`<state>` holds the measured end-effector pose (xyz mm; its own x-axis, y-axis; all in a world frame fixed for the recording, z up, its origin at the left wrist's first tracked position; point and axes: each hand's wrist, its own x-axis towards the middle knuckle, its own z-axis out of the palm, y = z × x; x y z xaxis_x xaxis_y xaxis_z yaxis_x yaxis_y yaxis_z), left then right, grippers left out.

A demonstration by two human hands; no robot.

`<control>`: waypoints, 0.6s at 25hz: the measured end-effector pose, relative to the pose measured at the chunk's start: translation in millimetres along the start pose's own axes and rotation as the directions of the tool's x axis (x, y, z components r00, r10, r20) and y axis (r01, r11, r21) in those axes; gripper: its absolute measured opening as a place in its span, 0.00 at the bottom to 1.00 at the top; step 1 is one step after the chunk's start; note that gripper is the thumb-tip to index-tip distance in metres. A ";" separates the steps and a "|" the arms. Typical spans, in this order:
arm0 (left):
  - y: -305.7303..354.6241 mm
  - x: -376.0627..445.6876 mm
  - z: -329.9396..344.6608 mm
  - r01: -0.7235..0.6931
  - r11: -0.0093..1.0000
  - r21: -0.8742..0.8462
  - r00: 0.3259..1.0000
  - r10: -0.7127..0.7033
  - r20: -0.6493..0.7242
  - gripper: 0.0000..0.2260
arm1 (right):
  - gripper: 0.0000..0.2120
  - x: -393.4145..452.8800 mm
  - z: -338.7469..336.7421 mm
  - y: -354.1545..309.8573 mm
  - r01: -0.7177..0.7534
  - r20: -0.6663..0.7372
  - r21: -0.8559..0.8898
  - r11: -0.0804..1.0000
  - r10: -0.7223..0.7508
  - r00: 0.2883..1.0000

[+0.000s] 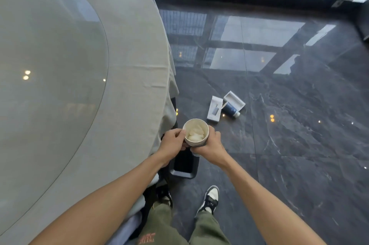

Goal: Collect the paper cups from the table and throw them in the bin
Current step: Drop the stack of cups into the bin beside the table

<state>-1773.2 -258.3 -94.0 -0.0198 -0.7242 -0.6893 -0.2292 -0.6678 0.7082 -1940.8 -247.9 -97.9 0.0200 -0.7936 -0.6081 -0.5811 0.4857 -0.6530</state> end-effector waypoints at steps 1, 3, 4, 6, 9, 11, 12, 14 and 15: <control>-6.2 1.5 -0.9 0.007 1.000 0.019 1.000 -0.007 -0.012 0.13 | 0.39 4.6 6.0 6.3 0.002 0.023 0.007 1.000 -0.002 1.000; -27.4 16.5 3.5 0.042 0.998 0.043 0.999 -0.041 -0.027 0.12 | 0.37 32.0 25.1 39.7 -0.026 0.089 0.017 1.000 0.025 0.996; -36.2 25.7 5.4 0.052 0.997 0.054 0.998 -0.050 -0.035 0.12 | 0.35 42.5 31.7 51.5 -0.029 0.112 0.009 1.000 0.028 0.993; -58.1 43.3 9.0 0.084 0.994 0.075 0.996 -0.080 -0.047 0.12 | 0.28 43.6 37.4 55.6 -0.083 0.127 0.051 0.995 0.076 0.989; -94.4 63.7 16.5 0.153 0.985 0.084 0.986 -0.146 -0.083 0.10 | 0.21 48.9 47.6 63.0 -0.221 0.231 0.204 0.954 0.173 0.958; -117.1 81.5 22.6 0.187 0.978 0.093 0.978 -0.177 -0.106 0.11 | 0.17 66.0 63.8 82.1 -0.302 0.256 0.262 0.916 0.236 0.937; -128.3 91.2 26.8 0.208 0.973 0.096 0.974 -0.197 -0.108 0.12 | 0.15 73.2 72.4 91.9 -0.324 0.254 0.280 0.904 0.256 0.933; -154.5 114.2 37.8 0.263 0.957 0.123 0.962 -0.251 -0.108 0.10 | 0.12 91.9 96.0 118.3 -0.366 0.250 0.292 0.883 0.299 0.921; -164.3 122.6 42.5 0.284 0.947 0.148 0.957 -0.271 -0.103 0.08 | 0.14 97.8 105.2 129.1 -0.395 0.256 0.309 0.865 0.324 0.911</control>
<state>-1779.4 -230.0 -301.3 0.1432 -0.5300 -0.8359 -0.3665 -0.8129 0.4526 -1928.2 -224.3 -289.1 0.0383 -0.4712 -0.8812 -0.2591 0.8470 -0.4641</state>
